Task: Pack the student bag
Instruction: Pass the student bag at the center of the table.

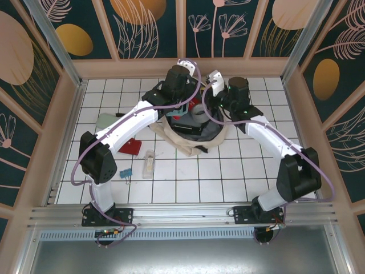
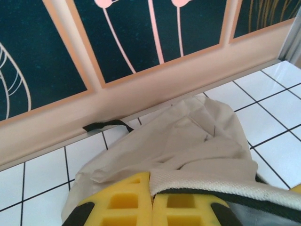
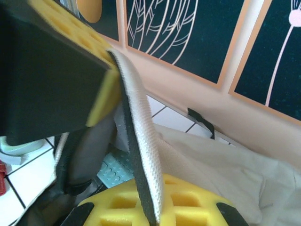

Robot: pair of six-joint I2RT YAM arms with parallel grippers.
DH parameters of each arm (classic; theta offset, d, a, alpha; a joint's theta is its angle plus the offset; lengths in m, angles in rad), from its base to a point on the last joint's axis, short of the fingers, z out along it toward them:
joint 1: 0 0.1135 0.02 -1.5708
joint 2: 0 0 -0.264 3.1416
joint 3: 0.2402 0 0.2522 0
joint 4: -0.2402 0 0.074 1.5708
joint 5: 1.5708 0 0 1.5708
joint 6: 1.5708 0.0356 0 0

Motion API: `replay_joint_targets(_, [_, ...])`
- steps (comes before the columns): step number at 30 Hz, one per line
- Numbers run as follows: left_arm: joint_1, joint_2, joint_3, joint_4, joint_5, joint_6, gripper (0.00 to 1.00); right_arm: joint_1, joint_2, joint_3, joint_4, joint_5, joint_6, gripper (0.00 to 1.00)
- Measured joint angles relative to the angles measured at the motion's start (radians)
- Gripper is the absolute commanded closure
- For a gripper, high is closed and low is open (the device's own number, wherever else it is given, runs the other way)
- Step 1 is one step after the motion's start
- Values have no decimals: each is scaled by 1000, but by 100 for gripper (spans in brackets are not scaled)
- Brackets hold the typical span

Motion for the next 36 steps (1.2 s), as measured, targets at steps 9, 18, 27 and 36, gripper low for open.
replay_joint_targets(9, [0, 16, 28, -29, 34, 5, 86, 53, -42, -67, 41, 90, 56, 100])
replay_joint_targets(18, [56, -152, -204, 12, 32, -105, 36, 55, -72, -126, 83, 89, 121, 100])
replay_joint_targets(27, [76, -594, -621, 27, -40, -315, 14, 53, -74, -126, 94, 97, 187, 100])
replay_joint_targets(36, [76, -691, -878, -86, -95, -502, 25, 53, -95, -154, 116, 97, 223, 100])
